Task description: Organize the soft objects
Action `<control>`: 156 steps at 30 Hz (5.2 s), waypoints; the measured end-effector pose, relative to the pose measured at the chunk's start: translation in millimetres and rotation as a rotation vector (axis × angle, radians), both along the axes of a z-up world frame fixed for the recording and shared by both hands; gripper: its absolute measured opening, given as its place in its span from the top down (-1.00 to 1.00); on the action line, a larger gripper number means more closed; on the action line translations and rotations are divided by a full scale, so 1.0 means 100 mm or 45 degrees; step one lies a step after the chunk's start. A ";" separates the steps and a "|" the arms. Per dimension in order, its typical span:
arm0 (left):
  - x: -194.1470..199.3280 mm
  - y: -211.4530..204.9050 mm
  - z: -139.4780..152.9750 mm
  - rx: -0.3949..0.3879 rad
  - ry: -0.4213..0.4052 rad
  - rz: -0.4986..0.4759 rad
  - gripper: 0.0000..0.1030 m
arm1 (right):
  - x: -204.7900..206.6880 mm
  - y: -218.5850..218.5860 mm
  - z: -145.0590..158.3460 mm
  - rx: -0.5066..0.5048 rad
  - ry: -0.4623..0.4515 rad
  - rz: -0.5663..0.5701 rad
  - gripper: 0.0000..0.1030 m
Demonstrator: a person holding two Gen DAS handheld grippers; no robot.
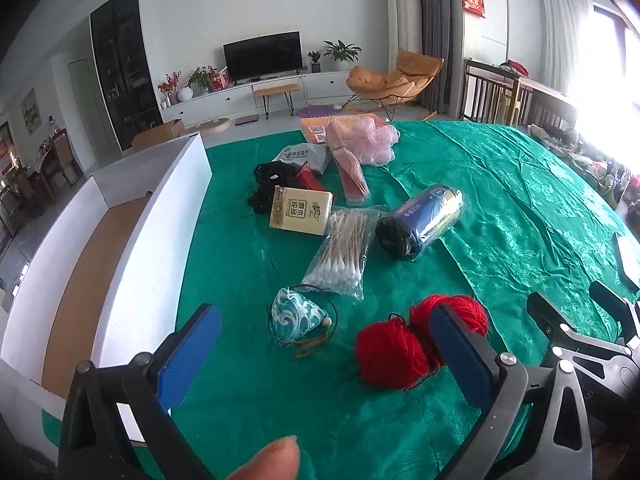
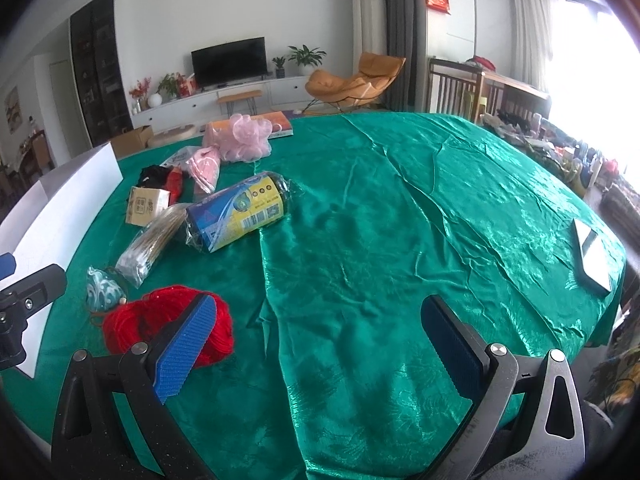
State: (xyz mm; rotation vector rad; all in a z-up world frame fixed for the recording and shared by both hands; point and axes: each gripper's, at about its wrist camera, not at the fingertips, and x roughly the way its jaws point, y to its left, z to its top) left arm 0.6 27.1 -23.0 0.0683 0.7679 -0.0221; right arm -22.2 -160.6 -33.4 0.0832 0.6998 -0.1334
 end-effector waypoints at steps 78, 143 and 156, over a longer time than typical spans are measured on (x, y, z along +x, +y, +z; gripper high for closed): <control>-0.03 -0.05 -0.09 0.036 0.047 -0.025 -1.00 | 0.00 -0.11 -0.04 0.052 0.019 -0.033 -0.99; 0.71 0.18 -1.08 0.046 0.385 -0.008 -1.00 | 0.44 -0.21 -0.44 0.330 0.365 0.242 -0.99; 0.81 0.35 -1.16 -0.061 0.290 -0.026 -1.00 | 0.68 0.21 -0.47 0.232 0.348 0.319 -0.99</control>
